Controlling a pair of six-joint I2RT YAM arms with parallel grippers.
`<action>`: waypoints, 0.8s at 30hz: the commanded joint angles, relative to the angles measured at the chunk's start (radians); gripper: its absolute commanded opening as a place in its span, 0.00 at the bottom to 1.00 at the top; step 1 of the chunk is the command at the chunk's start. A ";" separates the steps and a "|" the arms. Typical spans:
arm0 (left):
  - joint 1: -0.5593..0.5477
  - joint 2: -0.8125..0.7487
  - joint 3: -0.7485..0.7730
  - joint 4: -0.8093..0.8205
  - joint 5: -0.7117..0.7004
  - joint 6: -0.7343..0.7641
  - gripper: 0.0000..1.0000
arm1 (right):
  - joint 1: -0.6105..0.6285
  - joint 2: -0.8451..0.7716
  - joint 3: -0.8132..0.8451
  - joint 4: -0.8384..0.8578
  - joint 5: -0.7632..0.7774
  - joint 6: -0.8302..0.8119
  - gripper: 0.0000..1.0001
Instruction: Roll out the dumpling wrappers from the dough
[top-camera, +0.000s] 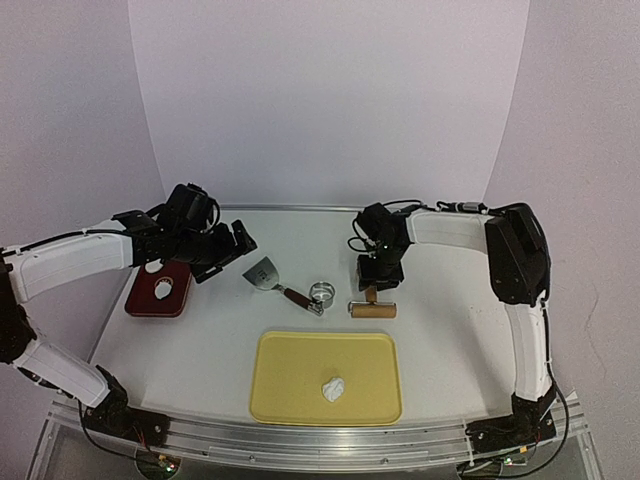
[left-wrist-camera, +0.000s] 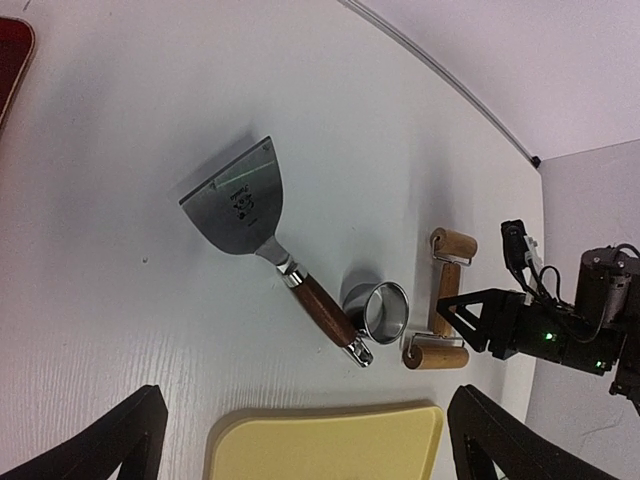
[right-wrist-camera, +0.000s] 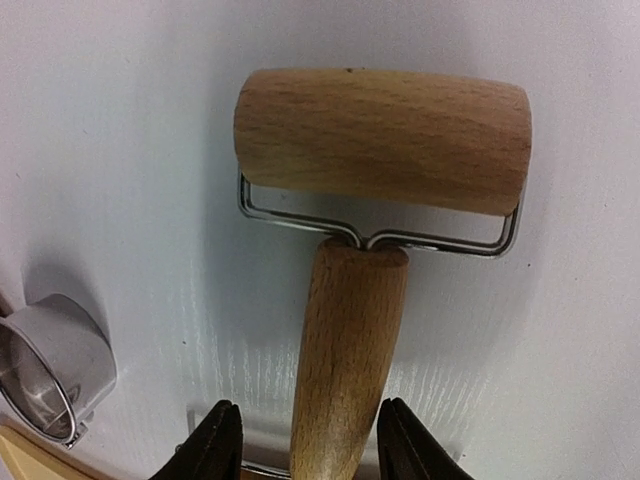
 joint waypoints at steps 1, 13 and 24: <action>-0.004 0.007 0.037 0.010 0.018 0.007 0.99 | 0.017 0.007 0.033 -0.090 0.098 0.006 0.47; -0.004 -0.014 0.009 0.018 0.012 -0.004 1.00 | 0.026 0.031 0.028 -0.119 0.058 0.037 0.40; -0.004 -0.024 0.029 0.008 0.035 0.015 0.99 | 0.030 0.012 0.071 -0.098 0.043 -0.051 0.04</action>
